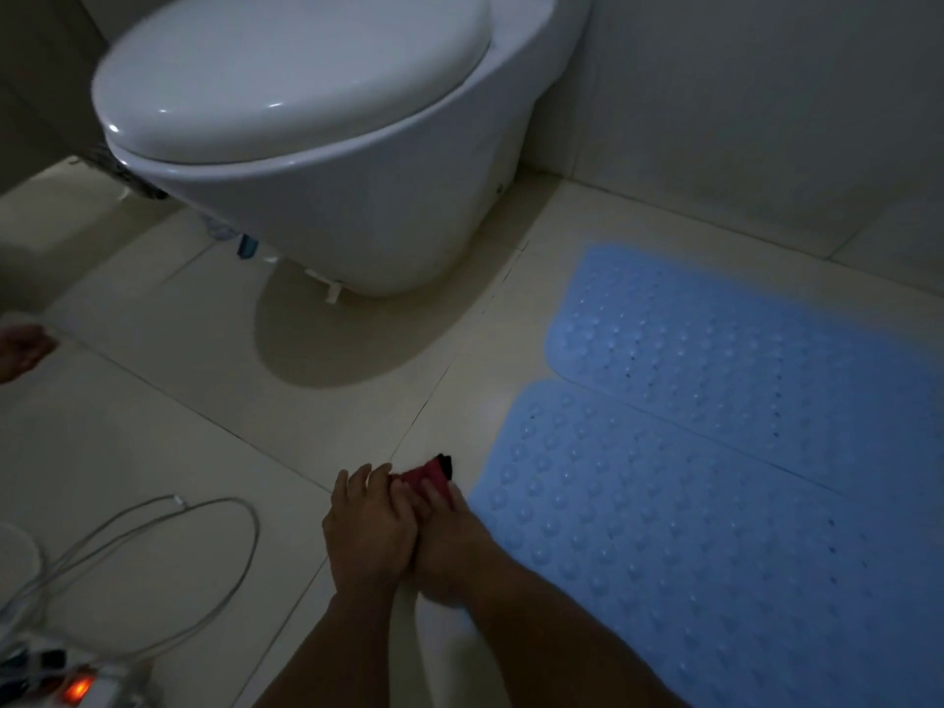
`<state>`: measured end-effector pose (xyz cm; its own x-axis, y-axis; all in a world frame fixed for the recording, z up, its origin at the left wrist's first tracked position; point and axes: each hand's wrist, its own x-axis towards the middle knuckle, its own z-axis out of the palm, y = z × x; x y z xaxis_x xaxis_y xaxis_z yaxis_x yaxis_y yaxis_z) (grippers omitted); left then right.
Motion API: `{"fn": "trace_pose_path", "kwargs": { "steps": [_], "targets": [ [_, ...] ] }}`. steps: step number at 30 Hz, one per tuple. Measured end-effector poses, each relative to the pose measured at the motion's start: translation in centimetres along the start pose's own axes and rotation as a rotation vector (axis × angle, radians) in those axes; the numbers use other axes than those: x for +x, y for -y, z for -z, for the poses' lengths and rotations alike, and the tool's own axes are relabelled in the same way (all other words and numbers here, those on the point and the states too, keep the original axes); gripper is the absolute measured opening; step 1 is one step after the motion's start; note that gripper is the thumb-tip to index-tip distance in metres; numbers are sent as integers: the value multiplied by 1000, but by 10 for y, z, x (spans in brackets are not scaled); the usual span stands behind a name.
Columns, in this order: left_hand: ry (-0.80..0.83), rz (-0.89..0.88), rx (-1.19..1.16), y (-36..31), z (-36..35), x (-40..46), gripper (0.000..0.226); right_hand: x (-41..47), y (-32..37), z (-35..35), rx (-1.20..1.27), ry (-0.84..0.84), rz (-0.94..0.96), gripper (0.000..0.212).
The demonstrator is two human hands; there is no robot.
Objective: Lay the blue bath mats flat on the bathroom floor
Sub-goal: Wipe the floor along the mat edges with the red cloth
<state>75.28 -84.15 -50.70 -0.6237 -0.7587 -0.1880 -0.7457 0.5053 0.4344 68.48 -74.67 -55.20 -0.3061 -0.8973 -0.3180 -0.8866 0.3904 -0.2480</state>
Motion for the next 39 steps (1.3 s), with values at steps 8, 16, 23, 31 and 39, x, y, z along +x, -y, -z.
{"fn": "trace_pose_path", "kwargs": {
  "steps": [8,16,23,31,39],
  "targets": [
    [68,-61,129,-15,-24,1,53,45,-101,58,11,130,-228,74],
    [122,-233,158,-54,-61,35,70,84,-164,83,84,182,-370,75],
    [66,-357,193,-84,-90,83,69,109,-209,103,77,154,-417,75],
    [73,-492,266,-109,-136,116,82,151,-266,128,131,112,-474,70],
    [71,-484,312,-108,-138,114,81,185,-312,151,162,36,-555,65]
  ]
}}
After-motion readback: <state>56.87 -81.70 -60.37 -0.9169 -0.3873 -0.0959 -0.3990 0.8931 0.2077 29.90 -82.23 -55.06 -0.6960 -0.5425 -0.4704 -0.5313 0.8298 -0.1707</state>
